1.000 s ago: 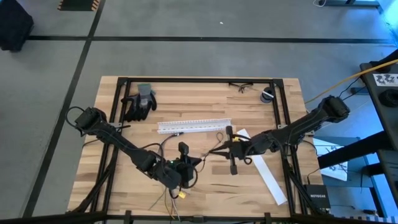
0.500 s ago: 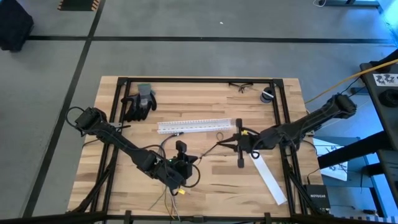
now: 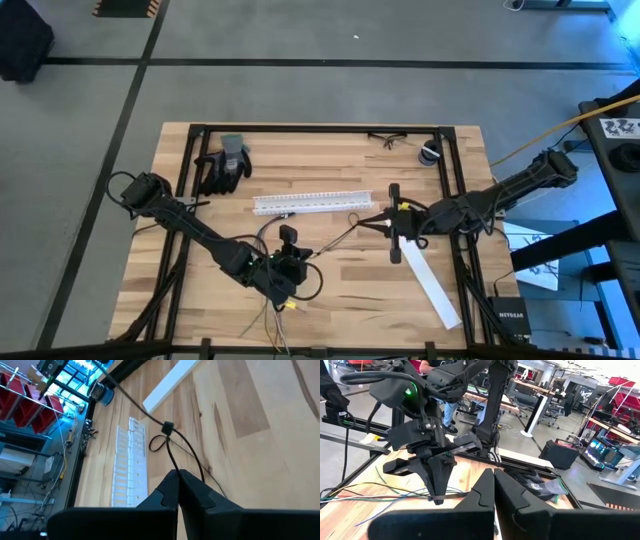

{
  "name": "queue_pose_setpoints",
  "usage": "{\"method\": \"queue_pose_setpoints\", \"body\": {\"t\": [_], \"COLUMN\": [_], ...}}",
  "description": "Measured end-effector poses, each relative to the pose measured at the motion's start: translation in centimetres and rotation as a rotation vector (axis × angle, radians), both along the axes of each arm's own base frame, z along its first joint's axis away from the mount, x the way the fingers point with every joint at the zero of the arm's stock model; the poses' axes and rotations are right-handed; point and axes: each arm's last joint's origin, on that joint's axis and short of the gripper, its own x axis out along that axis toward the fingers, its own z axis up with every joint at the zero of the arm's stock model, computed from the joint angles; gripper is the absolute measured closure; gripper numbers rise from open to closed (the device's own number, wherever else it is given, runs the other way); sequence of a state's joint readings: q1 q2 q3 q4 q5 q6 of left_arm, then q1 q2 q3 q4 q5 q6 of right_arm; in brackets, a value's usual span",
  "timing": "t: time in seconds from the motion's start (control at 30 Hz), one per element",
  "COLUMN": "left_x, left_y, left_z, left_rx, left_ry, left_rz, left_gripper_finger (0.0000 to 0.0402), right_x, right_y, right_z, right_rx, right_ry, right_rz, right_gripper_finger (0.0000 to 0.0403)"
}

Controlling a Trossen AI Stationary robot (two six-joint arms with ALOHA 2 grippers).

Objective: Ziptie cables
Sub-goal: Prepare the black ziptie

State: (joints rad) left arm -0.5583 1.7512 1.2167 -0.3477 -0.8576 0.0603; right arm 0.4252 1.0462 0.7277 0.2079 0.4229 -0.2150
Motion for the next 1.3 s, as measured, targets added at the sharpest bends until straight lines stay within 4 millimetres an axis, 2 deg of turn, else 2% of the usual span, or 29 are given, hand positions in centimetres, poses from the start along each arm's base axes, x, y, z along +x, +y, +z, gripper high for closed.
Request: {"method": "queue_pose_setpoints", "body": {"t": [0.23,0.4,0.53,0.63,0.73,0.83,0.97,1.07,1.13,1.3], "left_x": [0.3,0.4,0.4,0.3,0.3,0.5,0.8,1.1,1.4,2.4], "left_y": [0.3,0.5,0.5,0.5,0.5,0.4,0.3,0.4,0.7,1.7], "left_z": [0.1,0.1,0.0,0.0,0.0,0.2,-0.3,-0.6,-0.6,-0.6], "left_rx": [-0.018,-0.052,-0.086,-0.124,-0.155,-0.190,-0.240,-0.289,-0.321,-0.358], "left_ry": [-0.017,-0.039,-0.058,-0.079,-0.099,-0.133,-0.215,-0.270,-0.328,-0.392], "left_rz": [0.010,0.038,0.073,0.098,0.121,0.136,0.125,0.099,0.100,0.105], "left_gripper_finger": [0.0401,0.0401,0.0402,0.0401,0.0401,0.0401,0.0401,0.0401,0.0401,0.0401], "right_x": [0.0,-1.0,-2.7,-3.4,-3.5,-3.2,-2.9,-2.1,-1.0,3.3], "right_y": [-0.1,-0.6,-1.4,-1.6,-1.3,-0.5,0.1,0.5,1.1,3.0], "right_z": [-0.2,-0.7,-0.6,-1.9,-5.3,-9.5,-13.4,-14.0,-14.6,-15.2], "right_rx": [0.089,0.108,0.113,0.178,0.218,0.273,0.372,0.390,0.347,0.240], "right_ry": [0.023,0.114,0.276,0.395,0.490,0.424,0.133,-0.039,-0.058,-0.056], "right_rz": [-0.038,-0.135,-0.182,-0.183,-0.192,-0.143,-0.035,-0.003,0.016,0.063], "right_gripper_finger": [0.0387,0.0325,0.0270,0.0243,0.0232,0.0231,0.0233,0.0233,0.0233,0.0233]}}
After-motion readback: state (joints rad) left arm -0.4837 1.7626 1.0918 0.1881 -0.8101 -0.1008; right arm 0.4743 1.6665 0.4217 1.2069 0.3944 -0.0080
